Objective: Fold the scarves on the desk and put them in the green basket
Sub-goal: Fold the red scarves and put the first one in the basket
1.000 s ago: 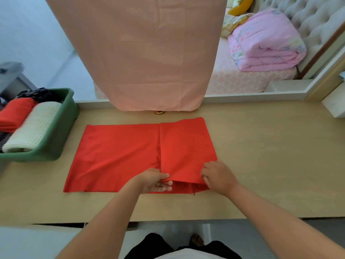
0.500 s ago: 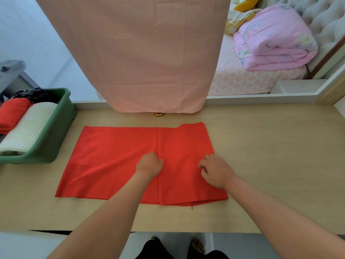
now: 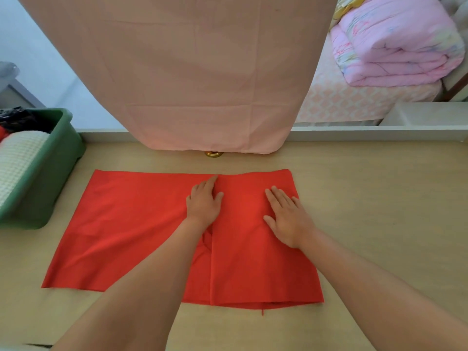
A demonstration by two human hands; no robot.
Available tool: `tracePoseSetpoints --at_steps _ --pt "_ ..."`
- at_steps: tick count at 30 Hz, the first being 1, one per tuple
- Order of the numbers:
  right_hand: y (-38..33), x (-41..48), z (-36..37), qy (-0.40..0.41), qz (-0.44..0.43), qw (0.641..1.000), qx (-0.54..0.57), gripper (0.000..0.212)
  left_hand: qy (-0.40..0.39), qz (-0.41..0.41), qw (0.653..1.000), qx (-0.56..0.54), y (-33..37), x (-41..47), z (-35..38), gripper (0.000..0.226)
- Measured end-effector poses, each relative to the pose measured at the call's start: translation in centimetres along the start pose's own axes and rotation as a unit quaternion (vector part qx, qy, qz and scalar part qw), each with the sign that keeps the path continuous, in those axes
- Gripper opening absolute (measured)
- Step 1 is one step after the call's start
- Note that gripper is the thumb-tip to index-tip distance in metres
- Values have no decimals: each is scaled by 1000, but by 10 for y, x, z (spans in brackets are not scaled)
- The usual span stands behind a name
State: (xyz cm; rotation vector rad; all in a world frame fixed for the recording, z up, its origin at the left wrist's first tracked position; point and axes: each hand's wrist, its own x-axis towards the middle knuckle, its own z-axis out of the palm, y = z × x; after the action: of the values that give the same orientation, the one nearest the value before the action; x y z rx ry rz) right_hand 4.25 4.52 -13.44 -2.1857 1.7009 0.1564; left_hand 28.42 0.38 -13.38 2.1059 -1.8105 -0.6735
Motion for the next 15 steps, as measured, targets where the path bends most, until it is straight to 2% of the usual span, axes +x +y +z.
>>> tracePoseSetpoints --at_steps 4,7,9,11,13,15 --pt "15 -17 9 23 104 993 -51 72 -60 26 992 107 -9 -1 4 61" --pt "10 -14 0 60 100 991 -59 75 -36 61 990 125 2 -9 7 58" --pt "1 -5 -5 77 98 991 -40 73 -18 118 985 124 9 -17 10 57" --pt "-6 1 0 48 109 993 -2 72 -56 169 975 135 10 -25 17 62" --pt "-5 0 10 22 106 994 -10 74 -90 172 972 132 6 -34 26 69" --pt "5 -3 16 14 83 996 -36 77 -83 159 980 87 1 -39 28 69"
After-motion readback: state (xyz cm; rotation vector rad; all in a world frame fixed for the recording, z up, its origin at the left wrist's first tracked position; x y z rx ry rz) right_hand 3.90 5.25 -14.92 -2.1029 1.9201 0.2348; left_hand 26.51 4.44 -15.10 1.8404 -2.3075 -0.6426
